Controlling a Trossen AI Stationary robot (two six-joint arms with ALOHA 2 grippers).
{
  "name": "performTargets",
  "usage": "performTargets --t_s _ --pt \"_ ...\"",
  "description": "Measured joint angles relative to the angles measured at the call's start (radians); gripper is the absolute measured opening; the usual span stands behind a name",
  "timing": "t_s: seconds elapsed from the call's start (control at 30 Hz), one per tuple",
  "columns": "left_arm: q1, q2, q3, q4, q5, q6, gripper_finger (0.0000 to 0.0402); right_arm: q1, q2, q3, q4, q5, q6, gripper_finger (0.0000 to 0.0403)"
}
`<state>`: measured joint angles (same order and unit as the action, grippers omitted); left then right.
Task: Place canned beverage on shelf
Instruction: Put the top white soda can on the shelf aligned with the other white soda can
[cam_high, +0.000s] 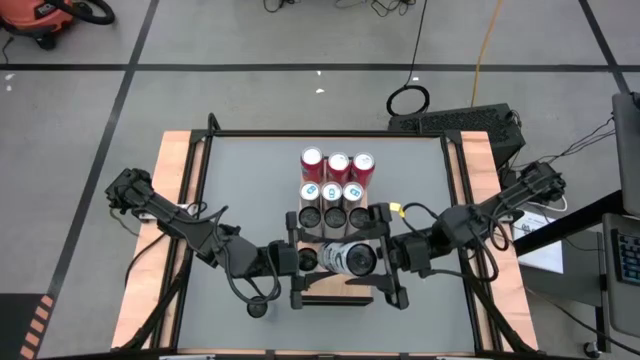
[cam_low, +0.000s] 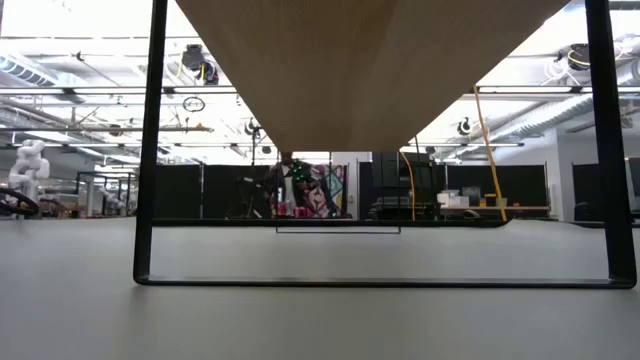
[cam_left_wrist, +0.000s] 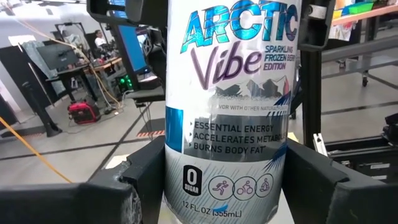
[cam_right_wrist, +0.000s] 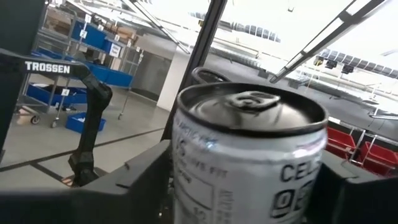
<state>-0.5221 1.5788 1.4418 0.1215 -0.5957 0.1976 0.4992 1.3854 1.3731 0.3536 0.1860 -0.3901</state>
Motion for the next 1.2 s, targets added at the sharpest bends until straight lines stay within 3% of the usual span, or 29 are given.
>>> performTargets --t_s 0.17,0.3,0.43,0.77,1.0,1.2 --pt "0.000 0.000 0.000 -0.002 0.000 -0.005 0.0247 0.000 -0.001 0.000 0.002 0.001 0.004 0.0202" --pt "0.000 0.000 0.000 -0.001 -0.006 -0.004 0.0247 0.000 -0.001 0.000 0.002 0.002 0.017 0.0178" --pt "-0.004 0.001 0.000 -0.003 -0.006 -0.010 0.0262 0.000 -0.001 0.000 -0.003 0.001 0.048 0.0182" --pt "-0.120 -0.037 0.002 -0.045 -0.032 -0.009 0.0361 0.090 -0.002 -0.003 -0.118 0.046 0.100 0.0186" --pt "-0.223 -0.055 0.003 -0.239 -0.096 -0.103 0.0356 0.125 -0.003 -0.028 -0.216 0.046 0.143 0.0187" --pt "-0.290 -0.055 0.003 -0.385 -0.269 -0.232 0.0334 0.121 -0.003 -0.135 -0.126 0.052 0.158 0.0187"
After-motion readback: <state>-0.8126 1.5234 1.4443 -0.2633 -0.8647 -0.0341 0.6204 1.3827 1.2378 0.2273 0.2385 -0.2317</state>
